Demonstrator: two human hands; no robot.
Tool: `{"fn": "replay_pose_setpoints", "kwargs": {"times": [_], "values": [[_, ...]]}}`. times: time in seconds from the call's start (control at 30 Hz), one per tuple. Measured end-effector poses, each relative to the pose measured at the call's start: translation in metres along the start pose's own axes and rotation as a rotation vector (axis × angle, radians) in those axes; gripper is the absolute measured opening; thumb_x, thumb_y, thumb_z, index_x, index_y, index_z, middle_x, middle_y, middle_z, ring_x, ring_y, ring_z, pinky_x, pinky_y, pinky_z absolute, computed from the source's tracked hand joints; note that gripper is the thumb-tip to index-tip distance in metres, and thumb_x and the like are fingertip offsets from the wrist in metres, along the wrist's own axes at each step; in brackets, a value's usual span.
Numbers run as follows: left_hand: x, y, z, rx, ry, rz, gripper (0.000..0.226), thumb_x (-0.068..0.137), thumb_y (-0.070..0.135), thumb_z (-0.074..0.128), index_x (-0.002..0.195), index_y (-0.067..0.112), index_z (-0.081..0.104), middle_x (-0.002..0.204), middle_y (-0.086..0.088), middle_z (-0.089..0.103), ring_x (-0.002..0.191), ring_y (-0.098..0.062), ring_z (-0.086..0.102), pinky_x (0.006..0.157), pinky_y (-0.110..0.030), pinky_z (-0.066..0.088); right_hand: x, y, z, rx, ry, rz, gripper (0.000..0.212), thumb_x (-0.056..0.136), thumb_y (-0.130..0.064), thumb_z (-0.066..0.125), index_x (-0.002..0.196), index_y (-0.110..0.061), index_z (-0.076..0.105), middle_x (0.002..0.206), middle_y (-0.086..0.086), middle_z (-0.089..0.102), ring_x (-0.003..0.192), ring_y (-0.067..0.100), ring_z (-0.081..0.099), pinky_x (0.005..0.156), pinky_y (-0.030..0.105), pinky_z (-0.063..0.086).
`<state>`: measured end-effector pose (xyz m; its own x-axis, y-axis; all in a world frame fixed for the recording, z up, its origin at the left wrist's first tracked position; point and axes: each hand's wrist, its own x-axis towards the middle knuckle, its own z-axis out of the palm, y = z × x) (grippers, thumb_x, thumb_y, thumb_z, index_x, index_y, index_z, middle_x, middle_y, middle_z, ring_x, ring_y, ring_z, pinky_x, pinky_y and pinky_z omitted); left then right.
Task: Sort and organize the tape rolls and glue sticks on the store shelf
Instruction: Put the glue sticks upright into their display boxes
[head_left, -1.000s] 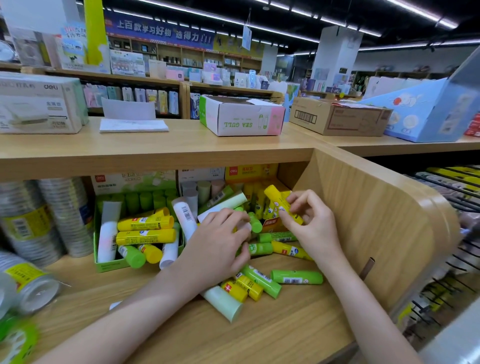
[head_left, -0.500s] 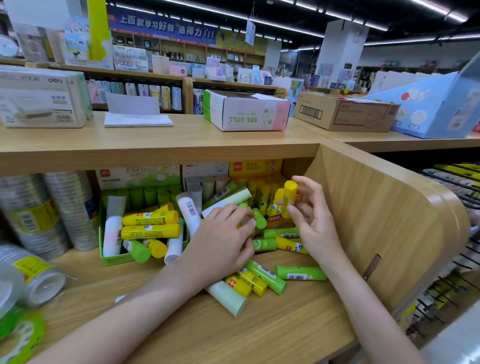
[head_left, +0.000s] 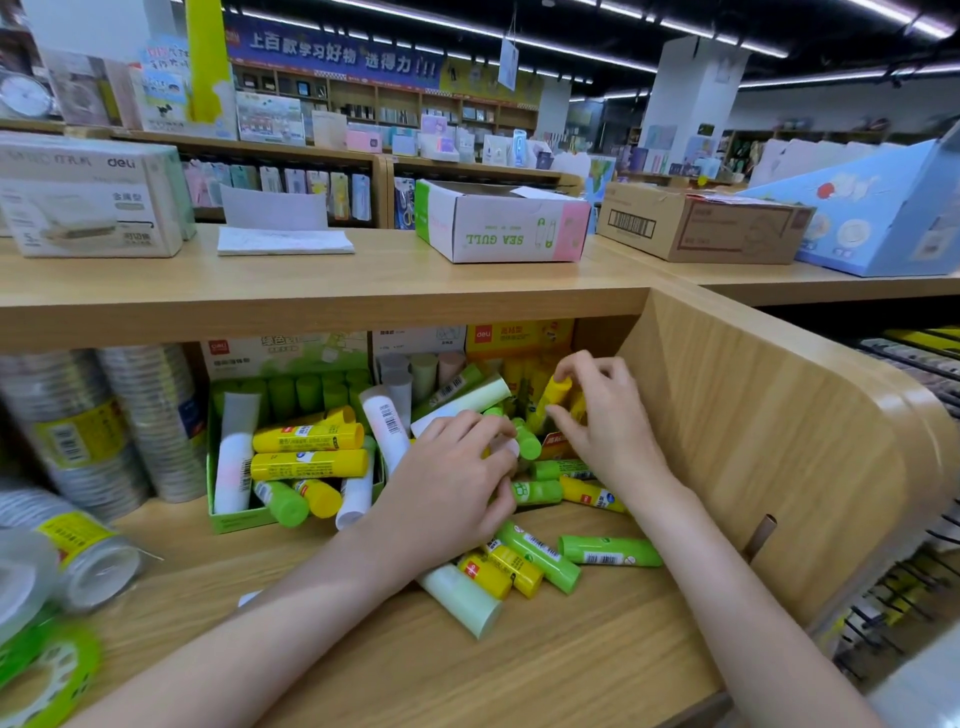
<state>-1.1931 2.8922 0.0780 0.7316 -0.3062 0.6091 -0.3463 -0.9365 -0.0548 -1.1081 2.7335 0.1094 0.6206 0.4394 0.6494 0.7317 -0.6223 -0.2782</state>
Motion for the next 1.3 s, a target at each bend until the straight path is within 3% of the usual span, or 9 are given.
{"fn": "replay_pose_setpoints", "kwargs": {"times": [0.1, 0.27, 0.53, 0.67, 0.73, 0.83, 0.9, 1.07, 1.3], "values": [[0.000, 0.000, 0.000, -0.002, -0.003, 0.000, 0.023, 0.080, 0.025, 0.043, 0.079, 0.013, 0.062, 0.101, -0.004, 0.062, 0.090, -0.023, 0.057, 0.077, -0.031, 0.036, 0.002, -0.004, 0.000, -0.073, -0.108, 0.075, 0.024, 0.085, -0.012, 0.064, 0.105, -0.012, 0.052, 0.085, -0.011, 0.035, 0.107, 0.022, 0.037, 0.091, 0.038, 0.034], [0.000, 0.000, 0.000, -0.006, 0.007, 0.002, 0.022, 0.080, 0.024, 0.043, 0.079, 0.012, 0.062, 0.101, -0.004, 0.062, 0.090, -0.023, 0.056, 0.076, -0.031, 0.036, 0.005, 0.003, 0.006, -0.179, -0.029, 0.028, 0.021, 0.081, -0.001, 0.062, 0.101, -0.008, 0.065, 0.104, 0.010, 0.059, 0.110, 0.034, 0.045, 0.088, 0.048, 0.040], [-0.002, 0.001, -0.001, -0.010, 0.001, -0.008, 0.021, 0.079, 0.023, 0.043, 0.079, 0.013, 0.061, 0.101, -0.004, 0.062, 0.089, -0.023, 0.057, 0.075, -0.030, 0.035, -0.004, 0.009, -0.005, -0.095, -0.141, 0.068, 0.041, 0.089, 0.002, 0.048, 0.126, -0.011, 0.056, 0.136, 0.016, 0.038, 0.125, 0.027, 0.035, 0.105, 0.032, 0.032], [-0.001, -0.001, 0.000, -0.008, 0.013, -0.003, 0.022, 0.080, 0.023, 0.043, 0.080, 0.013, 0.062, 0.101, -0.004, 0.062, 0.089, -0.022, 0.056, 0.075, -0.030, 0.037, -0.026, 0.008, -0.030, -0.061, -0.029, -0.011, 0.030, 0.086, -0.002, 0.058, 0.114, -0.011, 0.061, 0.110, 0.004, 0.055, 0.103, 0.019, 0.051, 0.089, 0.020, 0.038], [-0.001, -0.001, 0.001, -0.010, 0.012, 0.001, 0.024, 0.080, 0.024, 0.042, 0.080, 0.013, 0.063, 0.100, -0.003, 0.062, 0.090, -0.021, 0.056, 0.074, -0.031, 0.041, -0.032, 0.006, -0.041, -0.181, -0.187, -0.025, 0.018, 0.086, -0.011, 0.061, 0.103, -0.014, 0.064, 0.097, 0.000, 0.060, 0.093, 0.019, 0.052, 0.081, 0.027, 0.041], [-0.001, -0.001, 0.002, -0.020, 0.008, 0.001, 0.025, 0.081, 0.024, 0.041, 0.080, 0.012, 0.063, 0.100, -0.004, 0.062, 0.090, -0.022, 0.056, 0.073, -0.033, 0.045, -0.034, 0.001, -0.041, -0.386, -0.623, 0.095, 0.027, 0.089, -0.025, 0.057, 0.115, -0.020, 0.056, 0.110, 0.005, 0.060, 0.103, 0.024, 0.055, 0.082, 0.033, 0.046], [-0.001, 0.000, 0.002, -0.027, 0.003, 0.002, 0.025, 0.081, 0.024, 0.041, 0.080, 0.012, 0.063, 0.100, -0.004, 0.062, 0.089, -0.023, 0.057, 0.072, -0.033, 0.046, -0.035, 0.000, -0.035, -0.421, -0.686, 0.120, 0.031, 0.089, -0.023, 0.056, 0.118, -0.021, 0.046, 0.110, 0.010, 0.059, 0.100, 0.030, 0.057, 0.079, 0.035, 0.048], [-0.001, 0.000, 0.001, -0.022, 0.008, -0.001, 0.025, 0.080, 0.025, 0.041, 0.079, 0.012, 0.063, 0.099, -0.005, 0.063, 0.088, -0.023, 0.057, 0.074, -0.033, 0.041, -0.032, 0.006, -0.043, -0.171, -0.532, 0.105, 0.029, 0.086, -0.013, 0.061, 0.107, -0.024, 0.045, 0.105, 0.005, 0.061, 0.097, 0.025, 0.059, 0.084, 0.040, 0.048], [-0.001, 0.000, 0.000, -0.031, 0.005, 0.012, 0.028, 0.080, 0.024, 0.041, 0.080, 0.010, 0.065, 0.099, -0.006, 0.063, 0.088, -0.025, 0.059, 0.071, -0.034, 0.048, -0.035, -0.002, -0.049, 0.332, -0.290, 0.061, 0.045, 0.082, 0.005, 0.062, 0.091, -0.035, 0.042, 0.093, -0.008, 0.062, 0.093, 0.006, 0.062, 0.090, 0.028, 0.050]]}}
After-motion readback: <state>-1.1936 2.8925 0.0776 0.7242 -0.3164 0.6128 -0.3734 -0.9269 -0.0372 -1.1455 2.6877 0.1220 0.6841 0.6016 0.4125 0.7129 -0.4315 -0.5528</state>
